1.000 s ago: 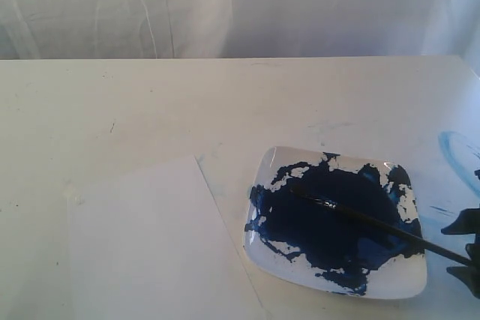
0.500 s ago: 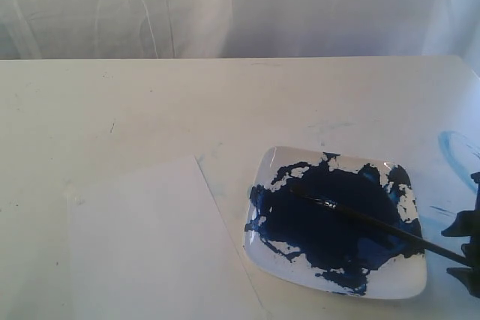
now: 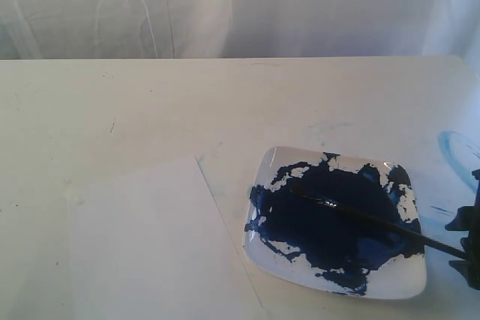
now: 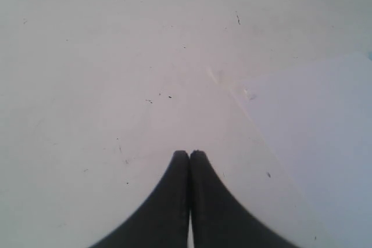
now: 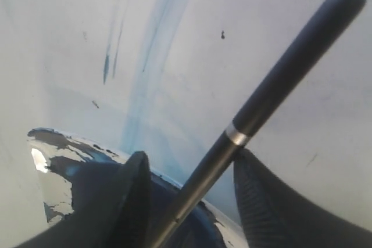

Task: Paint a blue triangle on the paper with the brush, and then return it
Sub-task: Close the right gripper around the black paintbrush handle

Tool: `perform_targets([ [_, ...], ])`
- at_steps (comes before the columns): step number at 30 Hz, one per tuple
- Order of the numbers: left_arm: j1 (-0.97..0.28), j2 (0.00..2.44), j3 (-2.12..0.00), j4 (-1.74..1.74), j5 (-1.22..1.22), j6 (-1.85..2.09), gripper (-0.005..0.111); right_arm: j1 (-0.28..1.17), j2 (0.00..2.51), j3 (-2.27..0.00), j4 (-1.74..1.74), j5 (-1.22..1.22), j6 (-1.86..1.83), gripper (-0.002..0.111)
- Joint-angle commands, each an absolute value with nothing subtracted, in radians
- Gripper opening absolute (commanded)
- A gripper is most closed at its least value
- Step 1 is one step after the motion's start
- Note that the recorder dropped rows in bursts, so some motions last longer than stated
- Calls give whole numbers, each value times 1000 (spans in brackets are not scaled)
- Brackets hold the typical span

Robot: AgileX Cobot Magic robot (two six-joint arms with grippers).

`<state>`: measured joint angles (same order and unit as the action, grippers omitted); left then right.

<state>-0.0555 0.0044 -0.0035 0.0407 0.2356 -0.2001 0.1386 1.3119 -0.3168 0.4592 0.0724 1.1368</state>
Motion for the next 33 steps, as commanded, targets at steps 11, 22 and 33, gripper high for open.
perform_targets([
  [11,-60,0,0,38,232,-202,0,200,1419,-342,455,-60,1184,43],
  [22,-60,0,0,38,232,-202,0,210,1423,-342,467,-84,1219,38],
  [33,-60,0,0,38,232,-202,0,210,1423,-342,499,-84,1219,38],
])
